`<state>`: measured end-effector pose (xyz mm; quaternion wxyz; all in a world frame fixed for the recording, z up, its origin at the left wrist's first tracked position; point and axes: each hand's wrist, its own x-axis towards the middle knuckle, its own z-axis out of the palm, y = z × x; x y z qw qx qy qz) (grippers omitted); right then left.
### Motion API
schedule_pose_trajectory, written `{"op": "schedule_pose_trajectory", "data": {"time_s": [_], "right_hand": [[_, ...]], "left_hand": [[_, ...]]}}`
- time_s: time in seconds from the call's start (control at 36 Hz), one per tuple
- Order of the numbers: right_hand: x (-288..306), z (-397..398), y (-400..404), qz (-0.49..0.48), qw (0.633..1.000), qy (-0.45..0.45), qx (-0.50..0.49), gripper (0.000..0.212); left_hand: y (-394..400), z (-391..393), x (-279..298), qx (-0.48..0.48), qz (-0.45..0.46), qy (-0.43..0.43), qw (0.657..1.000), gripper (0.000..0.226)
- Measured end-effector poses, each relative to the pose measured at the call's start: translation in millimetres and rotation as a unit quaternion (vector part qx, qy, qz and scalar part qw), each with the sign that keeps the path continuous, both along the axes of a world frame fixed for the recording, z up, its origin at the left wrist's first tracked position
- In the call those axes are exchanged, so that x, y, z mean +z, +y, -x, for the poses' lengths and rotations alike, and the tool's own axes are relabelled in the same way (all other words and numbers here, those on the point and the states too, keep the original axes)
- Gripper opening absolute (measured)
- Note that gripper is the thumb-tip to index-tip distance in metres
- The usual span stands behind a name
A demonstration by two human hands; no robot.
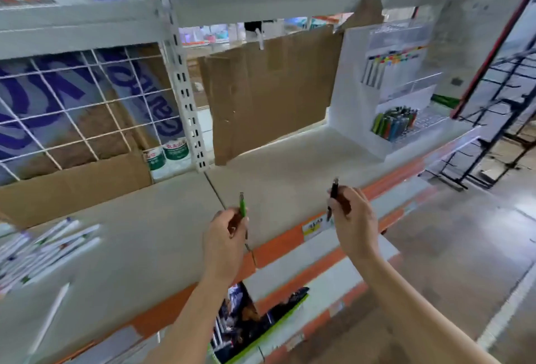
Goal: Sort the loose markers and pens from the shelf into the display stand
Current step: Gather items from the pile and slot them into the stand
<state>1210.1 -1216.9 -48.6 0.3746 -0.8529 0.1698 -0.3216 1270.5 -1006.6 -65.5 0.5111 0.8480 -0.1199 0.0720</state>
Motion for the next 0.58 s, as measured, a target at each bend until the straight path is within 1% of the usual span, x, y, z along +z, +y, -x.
{"op": "schedule_pose_trajectory", "data": {"time_s": [0.17, 0.31, 0.36, 0.42, 0.5, 0.58], "right_hand": [[6, 35, -73, 0.016, 0.998, 0.003, -0.054, 0.006], [9, 58, -136, 0.020, 0.996, 0.012, -0.090, 0.006], [12, 65, -158, 0.024, 0.995, 0.014, -0.098, 0.006], [15, 70, -179, 0.022, 0.994, 0.020, -0.102, 0.004], [18, 73, -206, 0.025, 0.992, 0.025, -0.118, 0.004], [21, 71, -227, 0.012, 0.992, 0.007, -0.125, 0.004]], "left_hand": [[-85, 19, 7, -0.030, 0.006, 0.001, 1.000, 0.014], [-151, 38, 15, -0.045, 0.030, -0.021, 0.998, 0.009], [-176, 44, 15, -0.054, 0.041, -0.018, 0.998, 0.012], [-198, 49, 12, -0.063, 0.047, -0.011, 0.997, 0.009], [-227, 55, 9, -0.079, 0.048, -0.008, 0.996, 0.009], [-253, 53, 11, -0.088, 0.040, 0.000, 0.995, 0.010]]}}
